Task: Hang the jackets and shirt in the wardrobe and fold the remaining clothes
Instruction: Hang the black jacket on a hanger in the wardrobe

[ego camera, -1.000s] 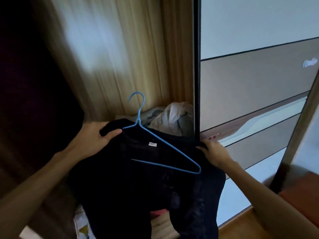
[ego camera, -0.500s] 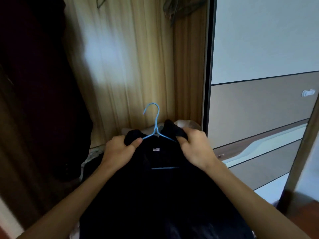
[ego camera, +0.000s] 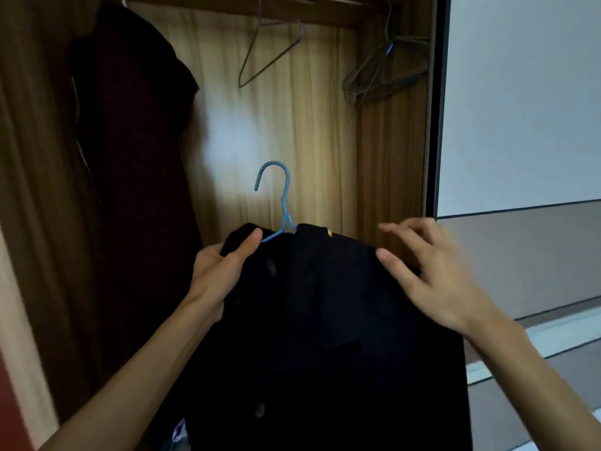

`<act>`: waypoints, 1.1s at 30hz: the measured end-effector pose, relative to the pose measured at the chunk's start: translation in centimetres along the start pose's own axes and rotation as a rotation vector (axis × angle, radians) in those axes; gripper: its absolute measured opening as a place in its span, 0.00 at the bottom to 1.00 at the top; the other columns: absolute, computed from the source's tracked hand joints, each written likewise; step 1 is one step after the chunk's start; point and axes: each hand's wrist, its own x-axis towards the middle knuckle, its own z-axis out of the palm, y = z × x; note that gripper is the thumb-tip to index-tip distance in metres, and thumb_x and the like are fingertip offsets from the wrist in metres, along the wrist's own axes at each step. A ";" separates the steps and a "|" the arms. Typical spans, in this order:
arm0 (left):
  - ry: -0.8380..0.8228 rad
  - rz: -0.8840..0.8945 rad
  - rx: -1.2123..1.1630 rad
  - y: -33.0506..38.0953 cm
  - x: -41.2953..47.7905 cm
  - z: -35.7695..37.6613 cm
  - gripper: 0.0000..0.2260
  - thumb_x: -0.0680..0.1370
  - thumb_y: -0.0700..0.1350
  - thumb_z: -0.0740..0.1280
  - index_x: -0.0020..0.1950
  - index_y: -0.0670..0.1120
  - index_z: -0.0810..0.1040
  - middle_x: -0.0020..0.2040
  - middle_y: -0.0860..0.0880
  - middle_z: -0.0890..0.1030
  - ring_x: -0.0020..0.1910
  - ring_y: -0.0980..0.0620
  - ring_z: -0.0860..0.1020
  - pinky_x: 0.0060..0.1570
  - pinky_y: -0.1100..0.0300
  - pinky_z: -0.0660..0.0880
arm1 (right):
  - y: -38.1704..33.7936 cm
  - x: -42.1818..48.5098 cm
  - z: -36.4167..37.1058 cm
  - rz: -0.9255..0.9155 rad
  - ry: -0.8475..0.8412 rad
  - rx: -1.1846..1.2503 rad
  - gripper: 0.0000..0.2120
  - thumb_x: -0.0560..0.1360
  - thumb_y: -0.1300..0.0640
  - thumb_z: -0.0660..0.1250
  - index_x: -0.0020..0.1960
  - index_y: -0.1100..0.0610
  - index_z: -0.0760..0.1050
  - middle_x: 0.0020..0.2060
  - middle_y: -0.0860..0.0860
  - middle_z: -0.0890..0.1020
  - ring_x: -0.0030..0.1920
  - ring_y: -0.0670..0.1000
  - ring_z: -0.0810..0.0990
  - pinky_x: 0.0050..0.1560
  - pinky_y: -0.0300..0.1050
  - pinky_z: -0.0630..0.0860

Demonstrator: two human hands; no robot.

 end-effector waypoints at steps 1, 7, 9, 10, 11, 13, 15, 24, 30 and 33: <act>0.006 0.032 -0.013 0.5 0.5 -0.3 0.16 0.70 0.56 0.77 0.44 0.43 0.84 0.39 0.44 0.86 0.37 0.48 0.85 0.37 0.58 0.79 | 0.2 0.6 -0.3 0.077 -0.134 0.080 0.24 0.80 0.34 0.55 0.56 0.50 0.81 0.48 0.46 0.78 0.51 0.49 0.77 0.53 0.39 0.72; -0.051 0.255 0.143 1.7 2.7 -1.0 0.06 0.74 0.54 0.75 0.46 0.53 0.84 0.42 0.53 0.87 0.45 0.54 0.85 0.43 0.61 0.80 | -2.1 1.1 2.1 0.532 -0.223 0.762 0.30 0.75 0.39 0.66 0.45 0.69 0.79 0.40 0.62 0.84 0.41 0.60 0.84 0.43 0.47 0.76; -0.089 0.340 0.356 1.6 4.0 -1.0 0.10 0.74 0.59 0.73 0.50 0.55 0.81 0.47 0.55 0.85 0.51 0.55 0.83 0.52 0.59 0.79 | -3.3 1.4 2.5 0.718 -0.165 0.913 0.25 0.75 0.43 0.69 0.48 0.68 0.82 0.45 0.64 0.85 0.48 0.62 0.85 0.53 0.50 0.79; -0.112 0.371 0.475 1.6 4.5 -1.0 0.16 0.73 0.64 0.71 0.53 0.55 0.80 0.51 0.55 0.83 0.54 0.54 0.81 0.57 0.56 0.78 | -3.8 1.7 2.5 0.792 -0.133 0.958 0.23 0.74 0.44 0.71 0.48 0.67 0.83 0.45 0.62 0.86 0.48 0.60 0.86 0.56 0.51 0.80; -0.130 0.385 0.576 1.6 4.9 -0.9 0.24 0.71 0.69 0.68 0.58 0.54 0.78 0.57 0.52 0.81 0.59 0.52 0.79 0.62 0.54 0.76 | -4.3 2.0 2.4 0.842 -0.098 0.994 0.22 0.73 0.45 0.72 0.49 0.66 0.84 0.45 0.60 0.87 0.47 0.58 0.86 0.57 0.51 0.80; -0.165 0.348 0.654 1.7 4.5 -0.8 0.37 0.70 0.74 0.64 0.71 0.52 0.70 0.72 0.47 0.67 0.71 0.50 0.69 0.72 0.53 0.66 | -5.0 2.7 2.2 0.899 -0.020 1.048 0.22 0.71 0.45 0.75 0.50 0.65 0.84 0.44 0.58 0.87 0.45 0.55 0.87 0.53 0.50 0.80; -0.203 0.307 0.646 1.7 3.9 -0.7 0.44 0.68 0.76 0.62 0.78 0.54 0.59 0.79 0.47 0.55 0.77 0.49 0.59 0.74 0.53 0.60 | -5.7 3.5 1.6 0.922 0.039 1.112 0.22 0.70 0.44 0.75 0.50 0.64 0.84 0.43 0.57 0.87 0.43 0.55 0.87 0.49 0.48 0.80; -0.377 0.322 0.631 2.9 3.9 0.9 0.53 0.67 0.73 0.68 0.82 0.53 0.44 0.78 0.51 0.61 0.77 0.50 0.60 0.75 0.54 0.60 | -11.0 7.9 -1.4 0.751 0.074 1.315 0.20 0.72 0.45 0.71 0.56 0.58 0.83 0.49 0.57 0.87 0.48 0.55 0.87 0.46 0.48 0.83; -0.425 0.250 0.448 3.8 7.1 1.4 0.49 0.69 0.69 0.71 0.81 0.55 0.50 0.77 0.55 0.65 0.76 0.54 0.63 0.72 0.59 0.61 | -12.2 10.7 -1.5 0.696 0.116 1.275 0.18 0.70 0.48 0.74 0.53 0.59 0.84 0.46 0.57 0.87 0.43 0.55 0.87 0.39 0.55 0.84; -0.446 0.237 0.416 3.0 9.0 2.8 0.48 0.68 0.68 0.72 0.80 0.56 0.53 0.75 0.56 0.68 0.74 0.55 0.67 0.74 0.55 0.63 | -12.2 11.3 -0.5 0.645 0.135 1.232 0.12 0.71 0.51 0.74 0.40 0.60 0.85 0.38 0.57 0.87 0.35 0.54 0.87 0.30 0.48 0.82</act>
